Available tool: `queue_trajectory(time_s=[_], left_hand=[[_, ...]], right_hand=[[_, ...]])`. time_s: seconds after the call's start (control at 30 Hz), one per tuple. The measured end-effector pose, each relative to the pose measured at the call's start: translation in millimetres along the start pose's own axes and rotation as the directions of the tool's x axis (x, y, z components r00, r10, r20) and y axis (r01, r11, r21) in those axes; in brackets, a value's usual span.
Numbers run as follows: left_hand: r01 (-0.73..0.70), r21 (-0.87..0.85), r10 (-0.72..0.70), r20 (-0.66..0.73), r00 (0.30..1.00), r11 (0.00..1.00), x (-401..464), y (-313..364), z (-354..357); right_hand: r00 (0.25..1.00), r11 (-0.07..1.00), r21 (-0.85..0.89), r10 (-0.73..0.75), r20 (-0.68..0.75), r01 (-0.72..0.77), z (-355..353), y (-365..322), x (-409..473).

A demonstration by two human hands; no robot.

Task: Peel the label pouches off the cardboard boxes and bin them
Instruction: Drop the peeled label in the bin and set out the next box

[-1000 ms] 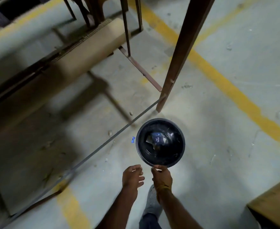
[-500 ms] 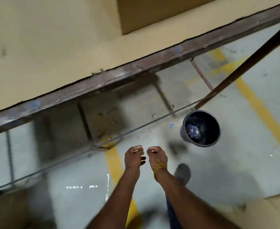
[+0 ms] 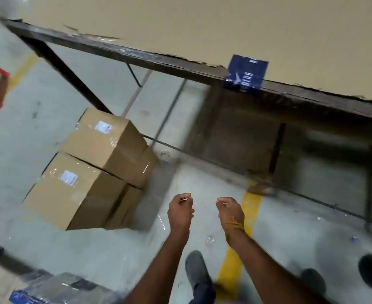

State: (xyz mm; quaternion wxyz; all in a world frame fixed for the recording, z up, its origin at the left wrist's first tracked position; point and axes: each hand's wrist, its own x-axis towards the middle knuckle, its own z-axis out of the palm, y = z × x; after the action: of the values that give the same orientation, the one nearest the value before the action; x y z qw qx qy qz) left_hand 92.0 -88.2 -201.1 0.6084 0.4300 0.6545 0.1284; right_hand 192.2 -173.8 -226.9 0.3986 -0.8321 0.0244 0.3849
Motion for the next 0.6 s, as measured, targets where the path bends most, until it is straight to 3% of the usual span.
queue_trajectory(time_s=[0.17, 0.33, 0.6], left_hand=[[-0.005, -0.18, -0.016, -0.114, 0.993, 0.984, 10.4, 40.8, -108.2], [-0.075, -0.294, 0.0, -0.249, 0.969, 0.953, 32.9, 84.9, -173.3], [-0.07, -0.223, -0.029, -0.412, 0.911, 0.972, 114.2, 118.3, -229.8]], right_hand=[[0.991, 0.994, -0.039, -0.102, 0.084, 0.106, 83.5, -80.8, -56.6], [0.948, 0.959, -0.111, -0.23, 0.22, 0.259, 168.9, -148.8, -85.4], [0.86, 0.866, -0.214, -0.359, 0.363, 0.452, 262.0, -227.9, -55.1]])
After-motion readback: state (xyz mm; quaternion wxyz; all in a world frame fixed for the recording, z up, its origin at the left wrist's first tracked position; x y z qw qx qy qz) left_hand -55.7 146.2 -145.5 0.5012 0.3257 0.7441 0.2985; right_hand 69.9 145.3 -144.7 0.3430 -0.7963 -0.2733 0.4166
